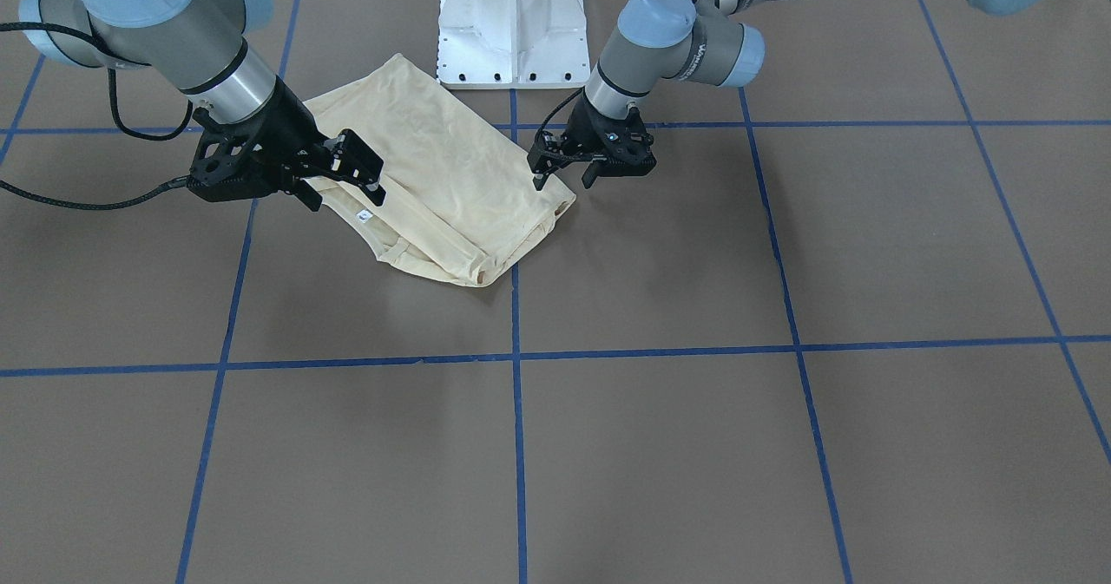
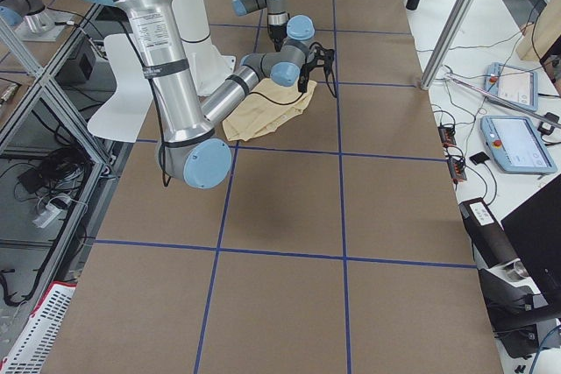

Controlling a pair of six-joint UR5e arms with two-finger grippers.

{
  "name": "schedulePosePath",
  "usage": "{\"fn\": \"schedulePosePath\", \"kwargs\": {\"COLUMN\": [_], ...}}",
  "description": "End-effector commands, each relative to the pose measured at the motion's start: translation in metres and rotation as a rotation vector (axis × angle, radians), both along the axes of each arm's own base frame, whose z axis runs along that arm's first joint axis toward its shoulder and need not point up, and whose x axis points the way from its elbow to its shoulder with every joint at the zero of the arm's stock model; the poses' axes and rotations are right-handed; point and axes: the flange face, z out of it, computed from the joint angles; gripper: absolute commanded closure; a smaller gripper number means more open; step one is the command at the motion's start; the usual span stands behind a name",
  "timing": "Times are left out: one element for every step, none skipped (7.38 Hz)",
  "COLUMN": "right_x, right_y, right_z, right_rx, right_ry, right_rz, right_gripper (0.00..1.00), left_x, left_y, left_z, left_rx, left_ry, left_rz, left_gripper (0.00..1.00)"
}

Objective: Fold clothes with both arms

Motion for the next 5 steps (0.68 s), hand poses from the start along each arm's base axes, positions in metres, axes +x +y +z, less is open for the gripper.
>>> {"fn": "schedulePosePath", "kwargs": {"right_x": [-0.0003, -0.0006, -0.0006, -0.0003, 0.0000], "right_y": [-0.0002, -0.0005, -0.0005, -0.0003, -0.0011], "right_z": [0.0008, 0.0015, 0.0015, 0.0008, 0.0015], "right_rx": [-0.001, -0.002, -0.002, -0.001, -0.002], "right_ry": [0.001, 0.002, 0.002, 0.001, 0.002], "right_rz": [0.000, 0.000, 0.000, 0.000, 0.002], "right_gripper": [0.00, 0.00, 0.00, 0.00, 0.00], "left_x": [0.0008, 0.0010, -0.0009, -0.0011, 0.0002], "left_y": [-0.0014, -0.0025, -0.0071, -0.0081, -0.0097], "left_z": [0.0010, 0.0022, 0.0034, 0.0039, 0.0071], "left_rx": [0.005, 0.015, 0.022, 0.023, 0.019], "left_ry": [-0.003, -0.006, -0.008, -0.009, -0.014], "left_rz": [0.001, 0.005, 0.001, 0.000, -0.002], "left_gripper": [0.11, 0.11, 0.11, 0.12, 0.14]}}
